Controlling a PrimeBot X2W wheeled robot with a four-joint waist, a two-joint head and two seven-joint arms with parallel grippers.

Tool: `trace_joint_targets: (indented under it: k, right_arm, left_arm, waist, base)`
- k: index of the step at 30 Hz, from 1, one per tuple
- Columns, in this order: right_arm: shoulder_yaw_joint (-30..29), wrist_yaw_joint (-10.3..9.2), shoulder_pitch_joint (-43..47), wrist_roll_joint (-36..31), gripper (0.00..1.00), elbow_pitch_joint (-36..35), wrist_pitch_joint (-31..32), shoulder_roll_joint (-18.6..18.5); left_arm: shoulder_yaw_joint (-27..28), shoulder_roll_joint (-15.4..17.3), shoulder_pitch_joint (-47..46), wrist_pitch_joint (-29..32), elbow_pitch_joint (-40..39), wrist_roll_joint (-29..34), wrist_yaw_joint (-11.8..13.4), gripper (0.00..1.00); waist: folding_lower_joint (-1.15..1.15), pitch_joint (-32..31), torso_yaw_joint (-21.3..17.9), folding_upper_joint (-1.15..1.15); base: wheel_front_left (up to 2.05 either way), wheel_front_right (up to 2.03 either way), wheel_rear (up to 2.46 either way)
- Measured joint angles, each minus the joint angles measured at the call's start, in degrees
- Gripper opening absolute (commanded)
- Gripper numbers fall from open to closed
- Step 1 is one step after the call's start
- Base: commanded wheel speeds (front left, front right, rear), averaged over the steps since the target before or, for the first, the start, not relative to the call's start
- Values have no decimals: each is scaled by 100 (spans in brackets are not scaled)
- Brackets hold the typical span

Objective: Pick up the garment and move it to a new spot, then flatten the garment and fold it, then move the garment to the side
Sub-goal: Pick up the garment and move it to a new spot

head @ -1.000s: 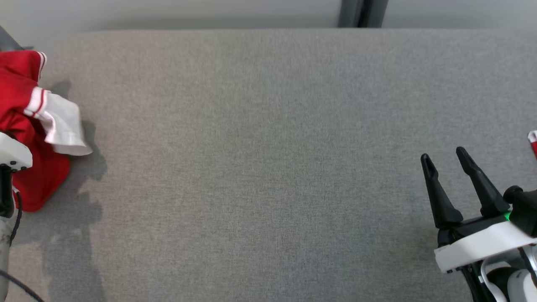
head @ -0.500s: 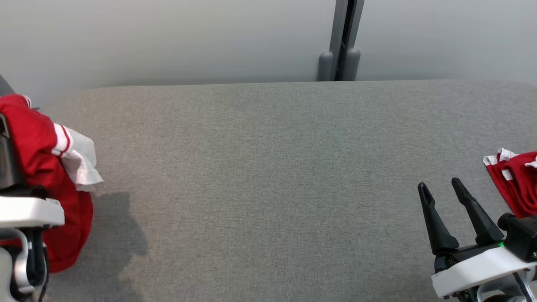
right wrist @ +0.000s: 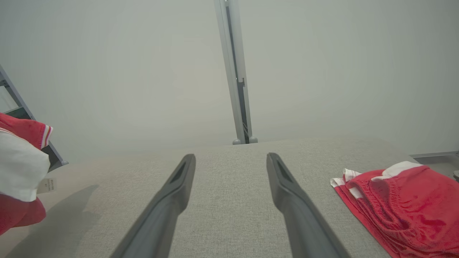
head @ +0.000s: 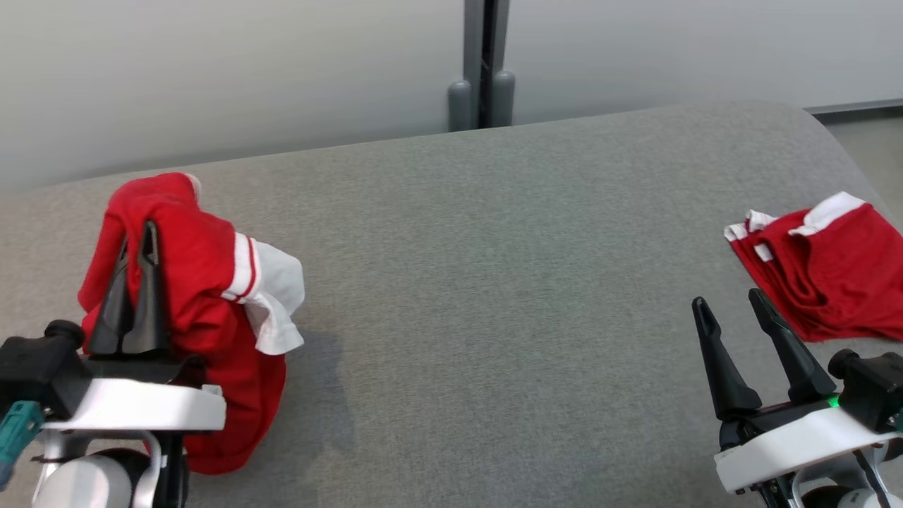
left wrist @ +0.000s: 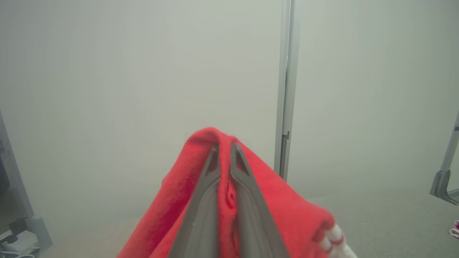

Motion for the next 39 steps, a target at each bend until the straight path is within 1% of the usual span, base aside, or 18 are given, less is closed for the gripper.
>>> trace_joint_targets:
  k: [5,10,13,15,18,23,24,25,26,29,31,36,39]
  right_arm:
    - [103,0,-112,24,100,21,-35,14]
    - [177,0,-178,89,100,126,-178,46]
    - [230,0,-226,132,100,204,-266,63]
    - [283,0,-287,159,100,249,-333,76]
    - [323,0,-360,215,100,346,-433,102]
    - [368,0,-431,280,100,501,-590,127]
    - [365,0,-438,297,100,533,-603,127]
    - [357,0,-439,302,100,567,-627,130]
    - [347,0,-451,302,100,611,-639,134]
    - [319,0,-479,280,100,642,-639,140]
    - [285,0,-493,246,100,647,-636,138]
    - [200,0,-495,193,100,626,-570,89]
    - [118,0,-481,175,100,597,-522,44]
  left_arm:
    - [-464,-203,-397,74,259,20,-191,0]
    - [-873,-394,-914,93,767,82,-436,0]
    - [-1023,-502,-1224,120,1229,113,-547,0]
    - [-1118,-535,-1407,145,1634,141,-608,0]
    - [-1257,-677,-1629,112,2256,110,-744,0]
    - [-1361,-834,-1924,-119,3166,68,-939,0]
    - [-1369,-861,-1969,-192,3307,54,-972,11]
    - [-1358,-892,-2001,-289,3401,31,-1005,43]
    - [-1372,-929,-2061,-432,3549,9,-1065,100]
    - [-1359,-996,-2072,-613,3607,-63,-1159,100]
    - [-1337,-1006,-2039,-723,3521,-81,-1162,100]
    - [-1131,-981,-1677,-875,3023,-102,-1055,100]
    - [-870,-925,-1449,-924,2608,-143,-1011,100]
  waist:
    - [0,125,-477,0]
    - [0,338,-1002,0]
    - [0,524,-1289,0]
    - [0,677,-1456,0]
    - [0,914,-1676,0]
    - [0,1248,-1924,0]
    - [0,1294,-1947,0]
    - [0,1324,-1957,0]
    - [0,1329,-1916,0]
    - [0,1268,-1777,0]
    - [0,1204,-1655,0]
    - [0,1008,-1282,0]
    - [0,885,-1028,0]
  base:
    - [0,0,0]
    - [0,0,0]
    - [0,0,0]
    - [0,0,0]
    - [0,0,0]
    - [0,0,0]
    - [0,0,0]
    - [0,0,0]
    - [0,0,0]
    - [0,0,0]
    - [0,0,0]
    - [0,0,0]
    - [0,0,0]
